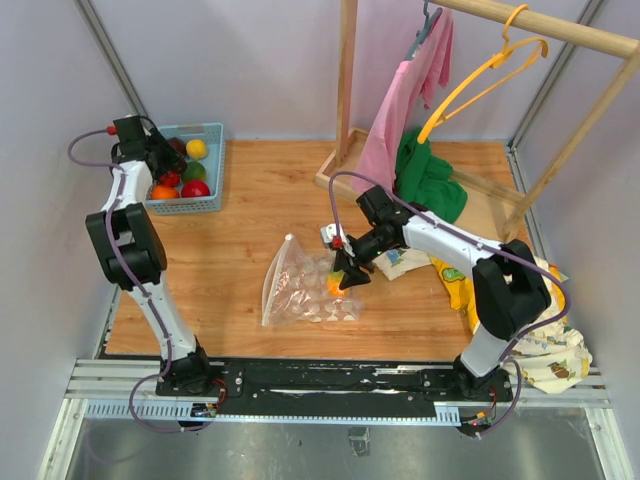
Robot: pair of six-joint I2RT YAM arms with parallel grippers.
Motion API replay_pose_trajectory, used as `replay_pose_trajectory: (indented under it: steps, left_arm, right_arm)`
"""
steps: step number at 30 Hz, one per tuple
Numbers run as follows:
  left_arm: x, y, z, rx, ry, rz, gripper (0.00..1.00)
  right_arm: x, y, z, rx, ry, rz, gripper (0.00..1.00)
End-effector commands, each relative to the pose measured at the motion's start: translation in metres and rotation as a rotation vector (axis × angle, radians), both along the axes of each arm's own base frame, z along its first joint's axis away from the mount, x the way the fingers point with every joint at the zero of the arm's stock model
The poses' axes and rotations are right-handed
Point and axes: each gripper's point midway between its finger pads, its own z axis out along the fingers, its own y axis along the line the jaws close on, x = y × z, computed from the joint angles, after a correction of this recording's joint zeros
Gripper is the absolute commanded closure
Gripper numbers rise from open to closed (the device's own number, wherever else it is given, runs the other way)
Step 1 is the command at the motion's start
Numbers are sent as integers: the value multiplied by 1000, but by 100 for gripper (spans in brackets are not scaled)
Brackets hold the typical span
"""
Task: Open the zip-top bag and remove the fake food
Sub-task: Place the fake vegetable in the bin.
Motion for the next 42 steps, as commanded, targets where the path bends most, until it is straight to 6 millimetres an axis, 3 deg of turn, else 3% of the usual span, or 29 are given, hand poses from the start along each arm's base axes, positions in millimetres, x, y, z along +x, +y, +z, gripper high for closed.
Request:
replay_pose_trajectory:
  steps: [1,16,22,29,34,37,42]
  left_arm:
    - [14,5,-6,-16,19,11,87]
    - [76,-34,-22,-61,-13,67,84]
    - [88,-32,-36,-56,16,213,82]
    - [105,-48,-38,-64,-1,209,76]
    - [107,-49,-39,-58,-2,213,31]
    - [108,-47,-29,-39,-19,207,3]
    - [108,-45,5,-6,-72,194,1]
  right_arm:
    - [7,2,2,-7,29,-14,48]
    - [8,1,-4,-32,43,-20,48]
    - [9,2,-5,-28,54,-19,48]
    - [8,3,-5,-27,61,-19,48]
    - [7,2,-5,-27,62,-19,48]
    - [7,2,-4,-26,57,-19,48]
    - [7,2,-1,-21,53,-20,48]
